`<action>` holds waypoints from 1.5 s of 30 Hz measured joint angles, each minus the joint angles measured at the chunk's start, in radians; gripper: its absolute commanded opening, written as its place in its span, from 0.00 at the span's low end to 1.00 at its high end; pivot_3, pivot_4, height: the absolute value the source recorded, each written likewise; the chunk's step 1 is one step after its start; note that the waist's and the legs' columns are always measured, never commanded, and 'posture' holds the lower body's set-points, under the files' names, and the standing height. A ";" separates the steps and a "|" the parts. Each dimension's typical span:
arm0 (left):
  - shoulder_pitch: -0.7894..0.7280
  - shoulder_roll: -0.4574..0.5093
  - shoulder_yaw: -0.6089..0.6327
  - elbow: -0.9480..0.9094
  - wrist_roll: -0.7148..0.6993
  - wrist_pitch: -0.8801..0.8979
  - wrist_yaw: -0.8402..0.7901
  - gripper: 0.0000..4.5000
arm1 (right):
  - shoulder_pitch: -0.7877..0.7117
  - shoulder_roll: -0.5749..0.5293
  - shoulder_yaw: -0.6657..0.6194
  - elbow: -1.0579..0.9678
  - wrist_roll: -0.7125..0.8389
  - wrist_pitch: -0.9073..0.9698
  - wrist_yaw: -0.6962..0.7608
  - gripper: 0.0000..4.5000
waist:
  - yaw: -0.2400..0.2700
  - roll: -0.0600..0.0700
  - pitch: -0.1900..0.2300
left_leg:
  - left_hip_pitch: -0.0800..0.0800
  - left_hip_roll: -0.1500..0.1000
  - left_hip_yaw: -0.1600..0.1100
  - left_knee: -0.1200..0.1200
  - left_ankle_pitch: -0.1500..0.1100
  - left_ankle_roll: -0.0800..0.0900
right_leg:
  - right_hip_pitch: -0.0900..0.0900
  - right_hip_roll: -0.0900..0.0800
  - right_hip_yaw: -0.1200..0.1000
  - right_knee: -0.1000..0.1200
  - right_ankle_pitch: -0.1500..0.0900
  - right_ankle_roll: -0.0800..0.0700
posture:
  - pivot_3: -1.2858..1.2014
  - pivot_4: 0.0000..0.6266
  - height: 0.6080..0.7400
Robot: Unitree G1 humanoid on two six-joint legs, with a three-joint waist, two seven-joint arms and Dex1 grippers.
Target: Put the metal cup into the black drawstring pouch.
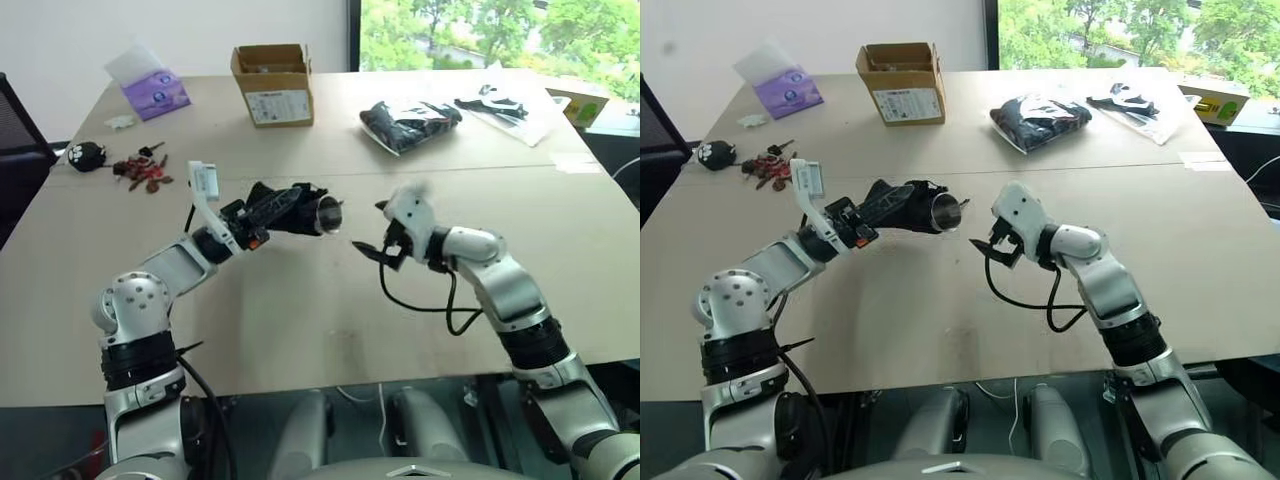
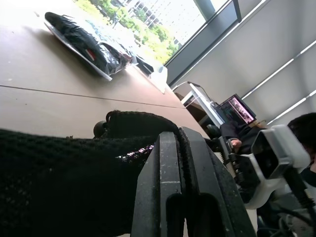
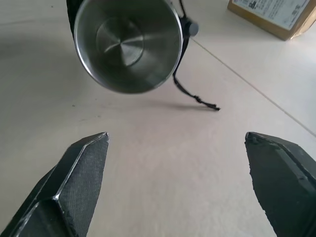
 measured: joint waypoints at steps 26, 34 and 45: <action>0.039 0.013 -0.001 -0.060 -0.135 0.006 0.114 0.00 | 0.001 0.066 -0.084 -0.094 0.269 0.237 -0.002 0.70 | -0.001 0.000 0.000 | 0.000 0.000 0.000 0.000 0.000 0.000 | 0.000 0.001 0.000 0.000 0.000 0.000 | 0.52 0.24 1.00; 0.039 0.031 -0.001 -0.058 -0.136 0.004 0.096 0.00 | -0.042 0.097 -0.090 -0.124 0.375 0.300 0.010 0.70 | 0.000 0.000 0.000 | 0.000 0.000 -0.001 0.000 0.000 0.000 | 0.000 0.001 0.000 0.000 0.000 0.000 | 0.52 0.24 1.00; 0.035 0.027 -0.012 -0.060 -0.139 -0.003 0.120 0.00 | -0.090 0.133 -0.036 -0.121 0.395 0.329 0.002 0.64 | 0.000 0.000 0.000 | 0.000 0.000 -0.001 0.000 0.000 0.000 | 0.000 0.001 0.000 0.000 0.000 0.000 | 0.52 0.24 1.00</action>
